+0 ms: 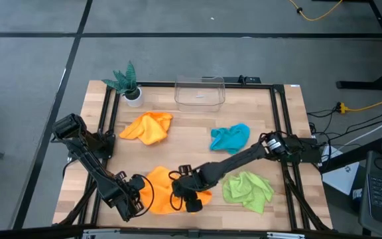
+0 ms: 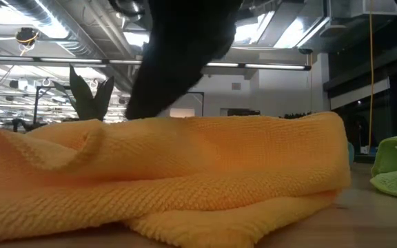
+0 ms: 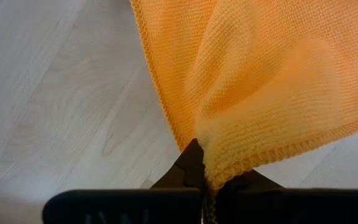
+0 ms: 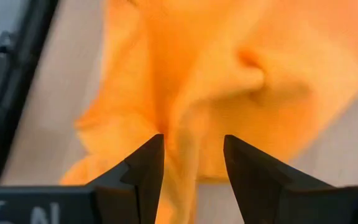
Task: Fold microfiber towels
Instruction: Fold the bottom orange microfiber towel
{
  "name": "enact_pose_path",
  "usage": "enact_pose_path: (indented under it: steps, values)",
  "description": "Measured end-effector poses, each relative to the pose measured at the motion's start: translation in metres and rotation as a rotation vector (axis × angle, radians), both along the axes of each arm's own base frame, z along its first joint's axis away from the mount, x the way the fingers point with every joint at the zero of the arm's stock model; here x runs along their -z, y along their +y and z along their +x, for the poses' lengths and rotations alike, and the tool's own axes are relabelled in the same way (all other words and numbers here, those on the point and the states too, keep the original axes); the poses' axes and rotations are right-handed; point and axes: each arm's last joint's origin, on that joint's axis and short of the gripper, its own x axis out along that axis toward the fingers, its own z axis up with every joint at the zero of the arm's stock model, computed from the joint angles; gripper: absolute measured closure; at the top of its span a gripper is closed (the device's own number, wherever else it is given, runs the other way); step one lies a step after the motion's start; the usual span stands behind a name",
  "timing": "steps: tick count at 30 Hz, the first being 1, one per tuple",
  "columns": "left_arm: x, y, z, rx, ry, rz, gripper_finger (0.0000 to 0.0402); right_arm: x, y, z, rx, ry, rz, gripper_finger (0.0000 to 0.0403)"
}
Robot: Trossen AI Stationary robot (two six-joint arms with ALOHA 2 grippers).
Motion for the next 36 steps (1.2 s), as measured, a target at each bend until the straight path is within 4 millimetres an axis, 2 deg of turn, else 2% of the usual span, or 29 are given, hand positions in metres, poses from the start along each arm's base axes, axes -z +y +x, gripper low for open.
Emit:
enact_pose_path:
  steps: [5, 9, 17, 22, 36]
  values:
    - [0.000, 0.000, 0.000, 0.000, 0.000, 0.000, 0.0401, 0.001, -0.002, -0.001, 0.030, 0.033, 0.021, 0.0233]
    - [0.000, 0.000, 0.000, 0.000, 0.000, 0.000, 0.0401, 0.002, 0.003, -0.005, -0.004, 0.110, 0.139, 0.0233]
    - [0.000, 0.000, 0.000, 0.000, 0.000, 0.000, 0.0401, 0.002, 0.030, -0.018, -0.097, 0.119, 0.148, 0.0233]
    - [0.000, 0.000, 0.000, 0.000, 0.000, 0.000, 0.0401, 0.001, 0.038, -0.021, -0.132, 0.081, 0.106, 0.0233]
    - [0.000, 0.000, 0.000, 0.000, 0.000, 0.000, 0.0401, -0.002, 0.035, -0.013, -0.191, -0.003, 0.095, 0.0233]
